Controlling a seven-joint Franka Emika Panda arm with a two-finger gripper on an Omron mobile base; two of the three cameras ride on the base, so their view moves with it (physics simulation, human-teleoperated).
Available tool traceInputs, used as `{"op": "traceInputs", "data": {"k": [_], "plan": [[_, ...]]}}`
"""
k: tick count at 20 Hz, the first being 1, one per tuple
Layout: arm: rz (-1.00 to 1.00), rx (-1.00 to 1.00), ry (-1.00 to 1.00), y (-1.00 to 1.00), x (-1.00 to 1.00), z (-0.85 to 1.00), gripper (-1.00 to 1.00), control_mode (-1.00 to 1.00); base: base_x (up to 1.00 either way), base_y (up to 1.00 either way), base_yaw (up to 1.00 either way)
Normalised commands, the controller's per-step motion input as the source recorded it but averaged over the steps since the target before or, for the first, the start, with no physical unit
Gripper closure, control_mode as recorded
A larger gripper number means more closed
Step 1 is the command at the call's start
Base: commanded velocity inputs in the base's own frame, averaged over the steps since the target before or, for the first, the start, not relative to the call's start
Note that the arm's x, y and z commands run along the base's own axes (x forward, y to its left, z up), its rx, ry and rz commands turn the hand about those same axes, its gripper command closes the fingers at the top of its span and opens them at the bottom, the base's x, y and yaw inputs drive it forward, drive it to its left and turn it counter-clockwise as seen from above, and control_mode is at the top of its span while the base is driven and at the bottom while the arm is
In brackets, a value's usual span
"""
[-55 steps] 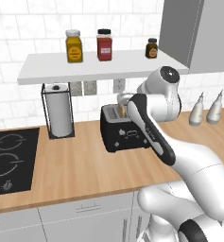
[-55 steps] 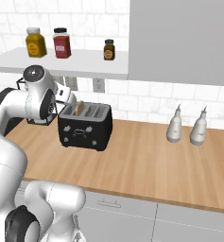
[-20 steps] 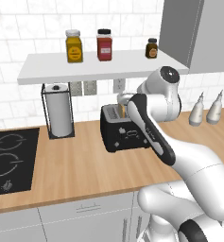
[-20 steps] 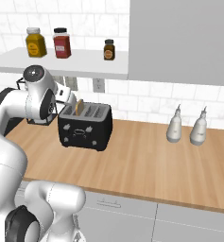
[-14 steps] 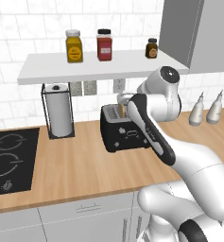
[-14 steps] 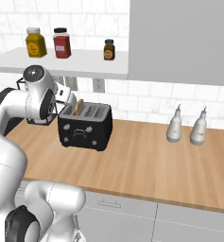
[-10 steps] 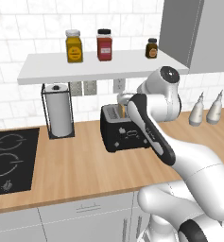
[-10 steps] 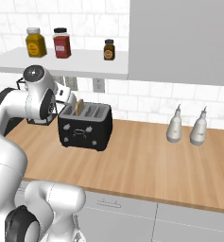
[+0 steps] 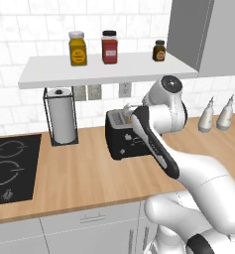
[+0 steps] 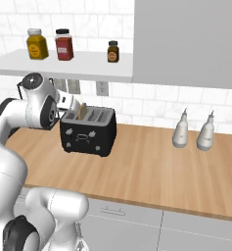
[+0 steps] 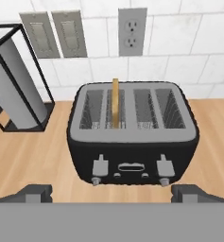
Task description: Start the toaster. Once the lever pops up, take the bread to the plate on the dining counter.
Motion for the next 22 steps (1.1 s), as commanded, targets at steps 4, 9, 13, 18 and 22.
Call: {"op": "traceInputs", "data": {"k": [4,9,13,18,22], "plan": [[-0.01,-0.12,0.0,-0.02,0.0,-0.32,-1.0,-1.0,0.0,0.0,0.0],[-0.01,-0.04,0.0,0.0,0.12,-0.25,-1.0,-1.0,0.0,0.0,0.0],[0.0,0.0,0.0,0.0,0.3,-0.21,-1.0,-1.0,0.0,0.0,0.0],[0.0,0.0,0.0,-0.01,0.57,-0.25,-1.0,-1.0,0.0,0.0,0.0],[0.0,0.0,0.0,0.0,0.62,-0.2,-1.0,-1.0,0.0,0.0,0.0]]}}
